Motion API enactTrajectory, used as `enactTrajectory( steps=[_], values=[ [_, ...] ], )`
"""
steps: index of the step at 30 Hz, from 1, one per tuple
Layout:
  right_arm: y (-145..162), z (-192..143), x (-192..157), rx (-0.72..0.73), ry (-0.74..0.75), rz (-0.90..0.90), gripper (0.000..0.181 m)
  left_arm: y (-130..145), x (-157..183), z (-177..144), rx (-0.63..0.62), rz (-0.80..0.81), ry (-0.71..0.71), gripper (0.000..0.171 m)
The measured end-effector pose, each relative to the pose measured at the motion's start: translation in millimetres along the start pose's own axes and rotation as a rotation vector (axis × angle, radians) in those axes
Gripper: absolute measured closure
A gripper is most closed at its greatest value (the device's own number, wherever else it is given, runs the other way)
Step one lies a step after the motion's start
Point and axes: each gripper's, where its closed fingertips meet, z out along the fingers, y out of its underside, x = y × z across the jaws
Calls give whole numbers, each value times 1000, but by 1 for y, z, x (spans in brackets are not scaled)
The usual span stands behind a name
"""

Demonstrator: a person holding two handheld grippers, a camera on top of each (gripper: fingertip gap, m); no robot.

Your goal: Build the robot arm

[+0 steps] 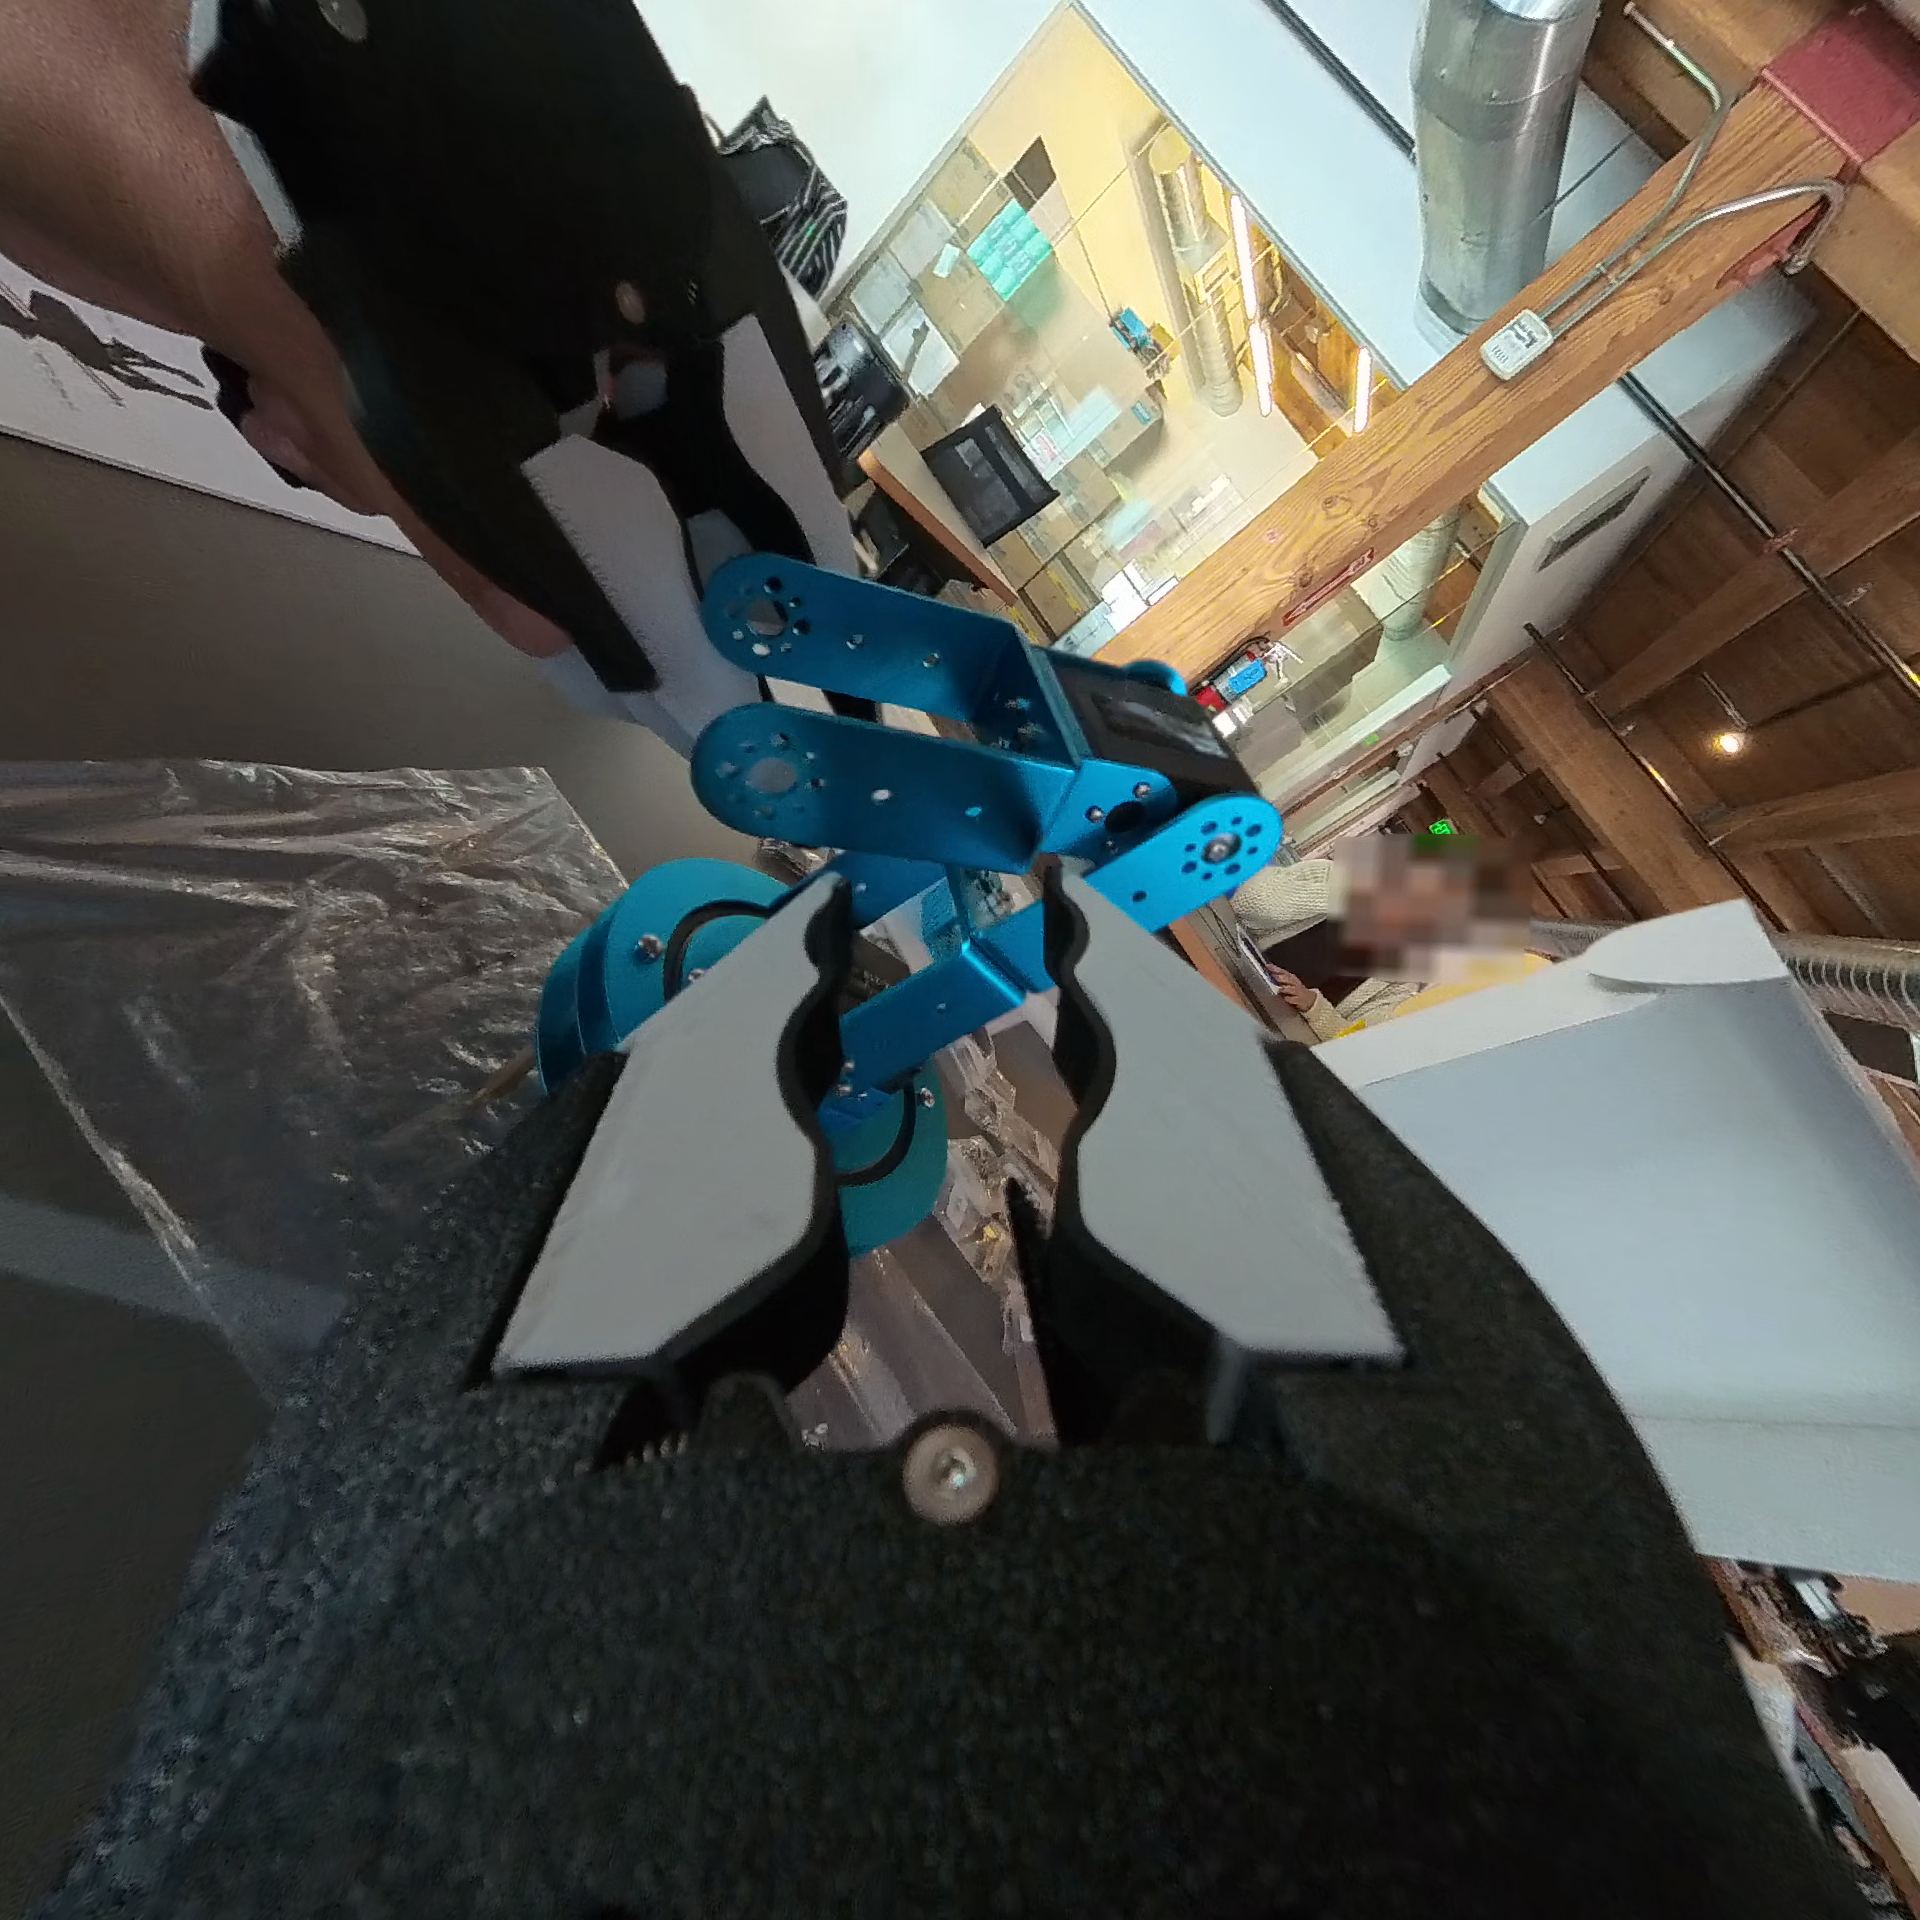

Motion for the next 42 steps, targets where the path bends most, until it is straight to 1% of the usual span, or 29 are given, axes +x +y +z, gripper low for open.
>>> enactTrajectory(
  steps=[5, 15, 21, 24, 26, 28, 30, 33, 38, 42],
  values=[
    [5, -4, -4, 29, -62, 117, 144, 6, 2, 7, -38, 36, -20, 141],
    [16, -9, -10, 93, -303, 552, 143, 15, 6, 17, -72, 34, -23, 141],
    [29, -12, 0, 126, -428, 779, 141, 17, 5, 18, -73, 25, -15, 140],
    [52, -16, 19, 81, -436, 824, 138, 17, 5, 18, -62, 6, -8, 140],
    [70, -19, 34, 55, -430, 879, 143, 17, 6, 18, -58, -7, 4, 140],
    [89, -20, 41, 6, -418, 911, 142, 16, 5, 18, -54, -3, -6, 139],
    [99, -20, 43, -13, -407, 921, 143, 16, 6, 18, -51, -5, -1, 139],
    [101, -18, 34, -17, -437, 938, 143, 16, 6, 18, -47, -5, -2, 139],
    [95, -17, 26, -19, -459, 886, 141, 17, 6, 17, -50, 3, -7, 139],
    [107, -19, 27, -55, -455, 884, 140, 17, 6, 15, -47, 7, -14, 139]
  ],
)
